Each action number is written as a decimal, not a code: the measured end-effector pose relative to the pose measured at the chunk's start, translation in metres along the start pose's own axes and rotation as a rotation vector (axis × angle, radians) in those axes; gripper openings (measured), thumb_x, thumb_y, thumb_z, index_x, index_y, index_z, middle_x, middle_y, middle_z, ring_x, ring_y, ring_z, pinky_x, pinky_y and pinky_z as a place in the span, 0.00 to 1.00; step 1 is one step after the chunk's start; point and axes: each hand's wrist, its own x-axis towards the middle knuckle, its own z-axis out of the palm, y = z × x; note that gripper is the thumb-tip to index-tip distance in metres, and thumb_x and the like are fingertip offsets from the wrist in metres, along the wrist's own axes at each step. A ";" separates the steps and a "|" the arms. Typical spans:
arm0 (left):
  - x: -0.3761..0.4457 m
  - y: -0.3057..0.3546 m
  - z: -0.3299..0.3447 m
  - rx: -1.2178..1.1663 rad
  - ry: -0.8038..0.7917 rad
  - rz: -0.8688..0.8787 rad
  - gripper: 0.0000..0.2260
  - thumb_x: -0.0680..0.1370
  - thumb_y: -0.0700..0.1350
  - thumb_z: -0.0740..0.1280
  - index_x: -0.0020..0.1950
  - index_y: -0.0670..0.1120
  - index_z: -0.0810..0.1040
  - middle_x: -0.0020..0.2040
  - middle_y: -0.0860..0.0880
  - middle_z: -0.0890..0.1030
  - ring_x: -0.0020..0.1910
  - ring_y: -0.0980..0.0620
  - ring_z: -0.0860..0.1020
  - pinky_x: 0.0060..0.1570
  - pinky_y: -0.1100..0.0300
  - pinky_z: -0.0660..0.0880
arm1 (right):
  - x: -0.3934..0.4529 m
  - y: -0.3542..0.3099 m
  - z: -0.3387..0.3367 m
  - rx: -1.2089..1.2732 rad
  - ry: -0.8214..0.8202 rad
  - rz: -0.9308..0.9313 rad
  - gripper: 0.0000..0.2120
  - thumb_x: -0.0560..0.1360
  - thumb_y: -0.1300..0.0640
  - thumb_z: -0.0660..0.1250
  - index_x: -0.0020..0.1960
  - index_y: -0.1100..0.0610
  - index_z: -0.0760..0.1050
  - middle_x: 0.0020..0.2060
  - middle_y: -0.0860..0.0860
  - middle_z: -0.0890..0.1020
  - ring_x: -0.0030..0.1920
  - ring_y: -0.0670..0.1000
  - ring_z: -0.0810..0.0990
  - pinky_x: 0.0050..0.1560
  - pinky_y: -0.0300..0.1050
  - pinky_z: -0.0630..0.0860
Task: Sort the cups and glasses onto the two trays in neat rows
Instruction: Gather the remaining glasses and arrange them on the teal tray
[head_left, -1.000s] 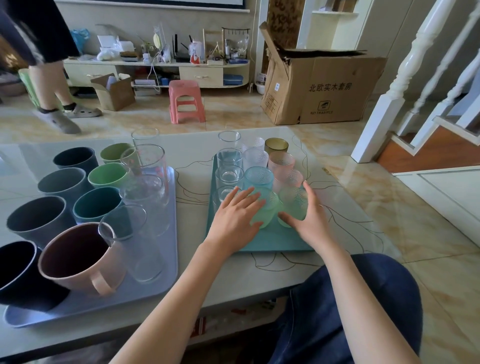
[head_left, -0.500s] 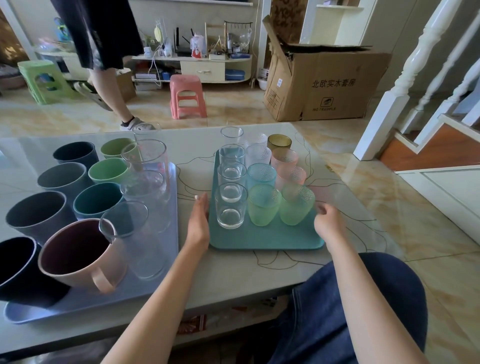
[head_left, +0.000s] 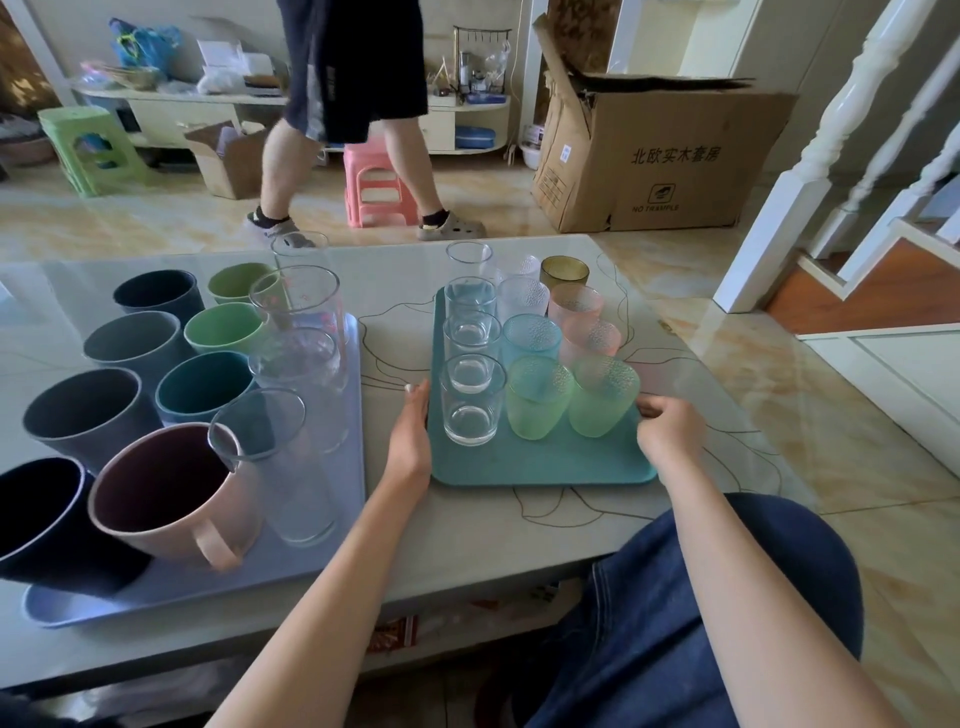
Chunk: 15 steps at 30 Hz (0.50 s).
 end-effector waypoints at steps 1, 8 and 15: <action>0.000 -0.002 0.000 0.006 0.007 0.001 0.24 0.82 0.55 0.47 0.74 0.45 0.64 0.73 0.52 0.66 0.73 0.55 0.63 0.74 0.56 0.57 | 0.001 0.000 0.000 -0.001 -0.002 0.007 0.20 0.73 0.73 0.57 0.57 0.60 0.80 0.54 0.58 0.83 0.54 0.57 0.78 0.48 0.40 0.69; -0.011 -0.001 0.008 0.082 0.081 0.003 0.21 0.81 0.56 0.52 0.71 0.50 0.68 0.73 0.55 0.66 0.73 0.57 0.62 0.75 0.53 0.55 | 0.008 -0.004 -0.002 0.025 -0.006 0.014 0.18 0.74 0.71 0.58 0.58 0.61 0.79 0.55 0.59 0.82 0.57 0.57 0.78 0.50 0.39 0.68; -0.015 0.005 0.012 0.205 0.097 0.027 0.20 0.82 0.54 0.51 0.72 0.50 0.67 0.73 0.54 0.66 0.73 0.56 0.62 0.74 0.58 0.56 | 0.015 -0.003 0.001 0.001 0.005 0.008 0.16 0.75 0.69 0.60 0.57 0.60 0.80 0.55 0.58 0.82 0.57 0.58 0.78 0.49 0.39 0.67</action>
